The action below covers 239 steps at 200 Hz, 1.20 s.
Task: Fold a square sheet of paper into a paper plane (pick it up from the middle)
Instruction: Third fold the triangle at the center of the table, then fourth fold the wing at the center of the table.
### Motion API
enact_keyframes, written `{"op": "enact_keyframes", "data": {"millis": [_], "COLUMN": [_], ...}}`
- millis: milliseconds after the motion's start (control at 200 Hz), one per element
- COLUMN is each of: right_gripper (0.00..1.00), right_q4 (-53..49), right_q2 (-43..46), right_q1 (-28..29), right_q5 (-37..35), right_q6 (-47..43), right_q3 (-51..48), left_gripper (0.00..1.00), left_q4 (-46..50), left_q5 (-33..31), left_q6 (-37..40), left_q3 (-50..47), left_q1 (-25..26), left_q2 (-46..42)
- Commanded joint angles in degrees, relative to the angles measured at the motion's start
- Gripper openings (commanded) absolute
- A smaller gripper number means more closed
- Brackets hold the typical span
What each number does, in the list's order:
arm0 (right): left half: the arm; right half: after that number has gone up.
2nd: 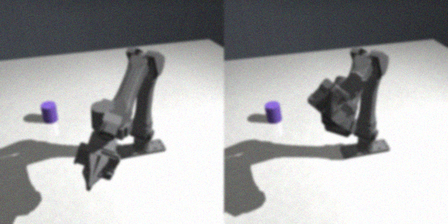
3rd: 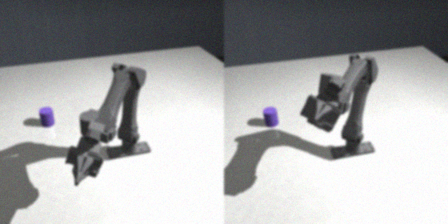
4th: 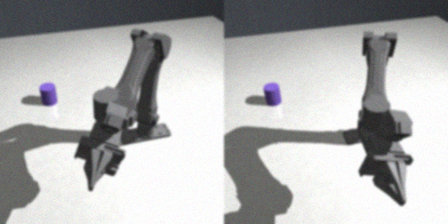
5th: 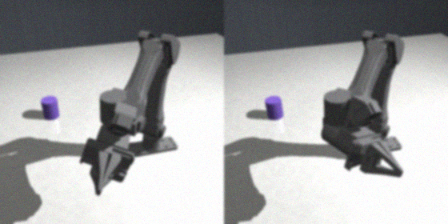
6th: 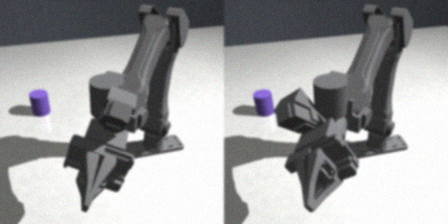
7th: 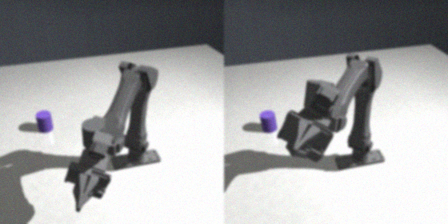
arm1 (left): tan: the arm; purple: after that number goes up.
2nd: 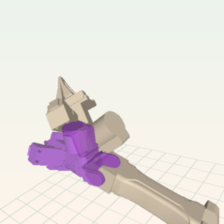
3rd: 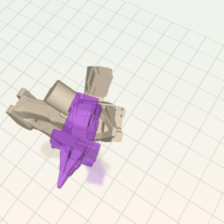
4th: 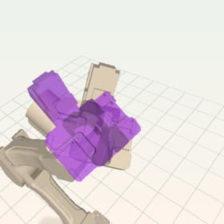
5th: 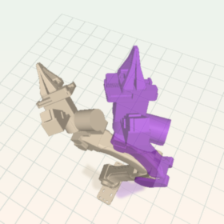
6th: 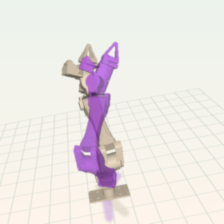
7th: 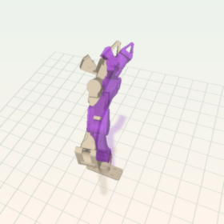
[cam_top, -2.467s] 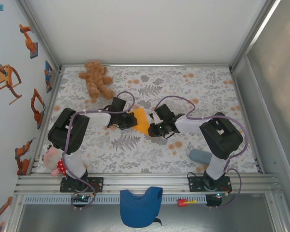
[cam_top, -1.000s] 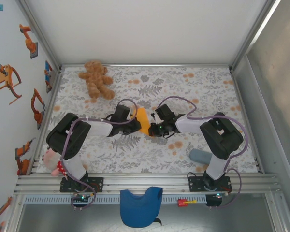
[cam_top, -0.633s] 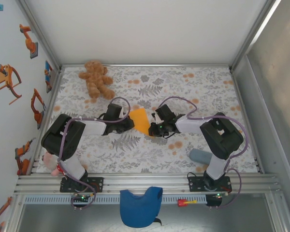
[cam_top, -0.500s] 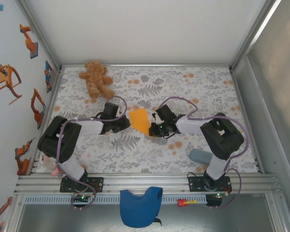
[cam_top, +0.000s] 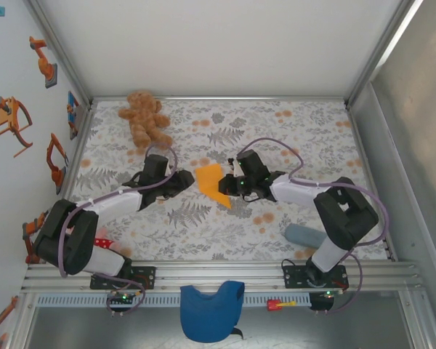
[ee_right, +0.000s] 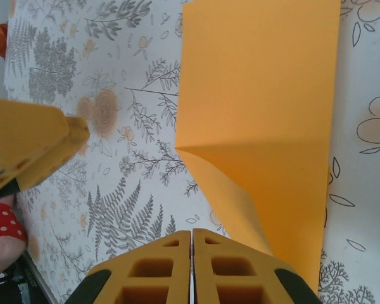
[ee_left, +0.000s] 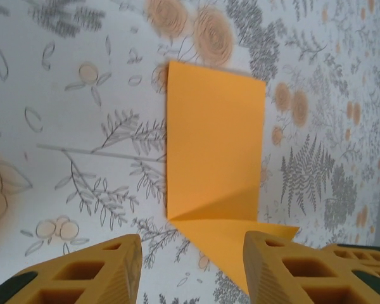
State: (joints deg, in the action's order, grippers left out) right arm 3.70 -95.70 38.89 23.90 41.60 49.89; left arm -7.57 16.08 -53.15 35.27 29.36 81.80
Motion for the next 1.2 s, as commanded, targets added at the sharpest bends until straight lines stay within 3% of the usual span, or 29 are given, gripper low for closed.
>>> {"op": "enact_keyframes", "data": {"millis": [0,280,561,1192], "right_gripper": [0.09,0.1,0.15,0.15], "right_q4": [-0.8,-3.8,-3.1,-2.9], "right_q2": [-3.4,-7.7,-9.7,-10.6], "right_q1": [0.5,0.4,-0.2,-0.7], "right_q5": [-0.5,-6.9,-6.6,-6.1], "right_q6": [0.7,1.5,3.7,4.7], "right_q3": [2.7,4.6,3.3,2.4], "left_gripper": [0.49,0.49,0.44,0.36], "left_q4": [-4.7,-8.3,-11.9,-11.7], "left_q5": [3.1,5.2,7.0,6.6], "left_q6": [-5.7,-9.4,-12.8,-16.2], "left_q3": [-0.5,1.1,1.8,3.7], "left_q1": [1.2,3.6,3.7,3.3], "left_q2": [1.4,8.8,11.4,16.1]}}
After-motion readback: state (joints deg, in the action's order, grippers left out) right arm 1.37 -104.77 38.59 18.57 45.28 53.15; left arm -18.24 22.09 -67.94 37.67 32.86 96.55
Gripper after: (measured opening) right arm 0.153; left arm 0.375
